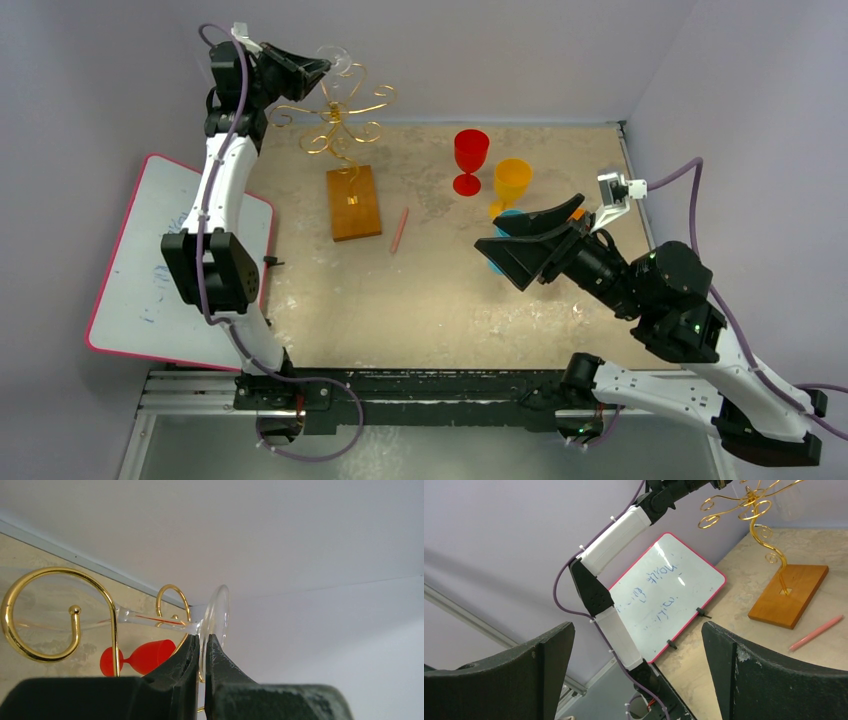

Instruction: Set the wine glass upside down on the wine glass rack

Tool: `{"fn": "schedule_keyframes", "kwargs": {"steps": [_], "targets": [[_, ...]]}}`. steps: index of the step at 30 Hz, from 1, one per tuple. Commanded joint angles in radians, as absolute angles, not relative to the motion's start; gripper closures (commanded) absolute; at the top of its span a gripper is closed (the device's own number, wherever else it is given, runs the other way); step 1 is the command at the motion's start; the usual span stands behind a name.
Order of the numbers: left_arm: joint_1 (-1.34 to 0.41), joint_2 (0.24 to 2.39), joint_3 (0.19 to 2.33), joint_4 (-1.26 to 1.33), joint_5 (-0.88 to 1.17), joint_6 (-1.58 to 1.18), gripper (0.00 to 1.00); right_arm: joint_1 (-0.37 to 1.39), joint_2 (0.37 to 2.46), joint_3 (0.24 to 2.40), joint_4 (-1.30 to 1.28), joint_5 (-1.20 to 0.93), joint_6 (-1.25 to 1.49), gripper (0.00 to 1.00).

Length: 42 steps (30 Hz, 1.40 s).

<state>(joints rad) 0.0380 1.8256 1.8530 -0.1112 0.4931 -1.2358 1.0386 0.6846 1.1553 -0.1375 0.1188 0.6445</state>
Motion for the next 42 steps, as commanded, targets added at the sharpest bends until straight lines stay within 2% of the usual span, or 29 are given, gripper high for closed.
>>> {"fn": "schedule_keyframes", "kwargs": {"steps": [1,42], "targets": [[0.042,1.746,1.837,-0.016,0.525,-1.253,1.00,1.039,0.674,1.173,-0.119,0.146,0.621,0.00],[-0.026,1.828,1.871,0.082,0.572,-1.338,1.00,1.039,0.675,1.168,-0.111,0.169,0.584,0.00]]}}
